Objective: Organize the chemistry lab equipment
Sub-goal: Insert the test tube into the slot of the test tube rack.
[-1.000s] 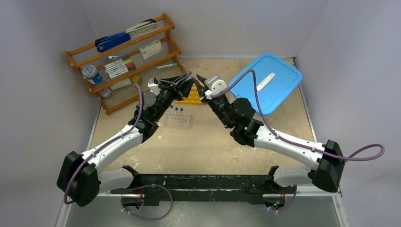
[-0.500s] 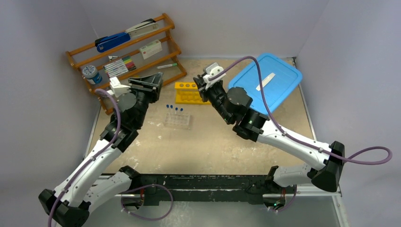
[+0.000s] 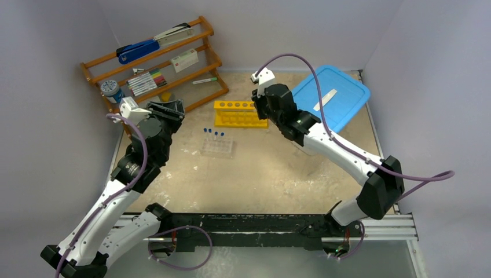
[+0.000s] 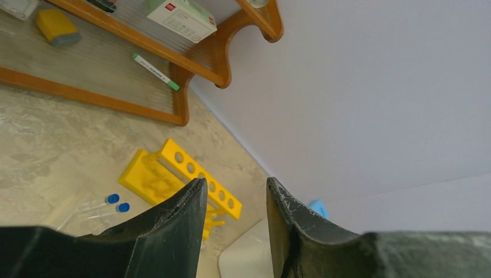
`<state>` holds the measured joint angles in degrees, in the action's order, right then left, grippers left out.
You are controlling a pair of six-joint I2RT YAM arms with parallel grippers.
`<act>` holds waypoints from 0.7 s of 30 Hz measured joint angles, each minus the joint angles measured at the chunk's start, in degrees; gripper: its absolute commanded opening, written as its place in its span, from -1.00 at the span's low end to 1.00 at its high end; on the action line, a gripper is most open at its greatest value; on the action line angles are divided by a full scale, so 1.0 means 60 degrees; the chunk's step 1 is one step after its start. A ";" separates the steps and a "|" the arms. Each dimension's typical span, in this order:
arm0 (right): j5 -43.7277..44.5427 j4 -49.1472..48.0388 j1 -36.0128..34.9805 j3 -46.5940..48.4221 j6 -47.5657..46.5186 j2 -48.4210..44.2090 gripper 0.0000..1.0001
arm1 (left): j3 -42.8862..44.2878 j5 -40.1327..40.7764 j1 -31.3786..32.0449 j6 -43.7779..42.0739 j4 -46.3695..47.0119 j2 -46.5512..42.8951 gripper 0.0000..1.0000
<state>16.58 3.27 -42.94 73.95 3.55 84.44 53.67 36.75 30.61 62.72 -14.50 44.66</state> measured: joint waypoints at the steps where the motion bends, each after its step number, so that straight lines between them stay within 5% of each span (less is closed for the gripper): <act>1: -0.0098 0.0153 0.0153 0.0084 0.0047 0.0106 -0.75 | 0.0000 0.0040 0.0000 -0.0066 -0.0084 -0.0022 -0.18; 21: -0.0940 0.0561 0.1140 0.0178 0.0244 0.1763 -0.74 | 0.0000 0.0557 0.0000 -0.0470 -0.0608 -0.0208 -0.20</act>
<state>10.94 6.63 -36.10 75.02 5.02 95.02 53.67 40.10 30.61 59.90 -18.15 43.42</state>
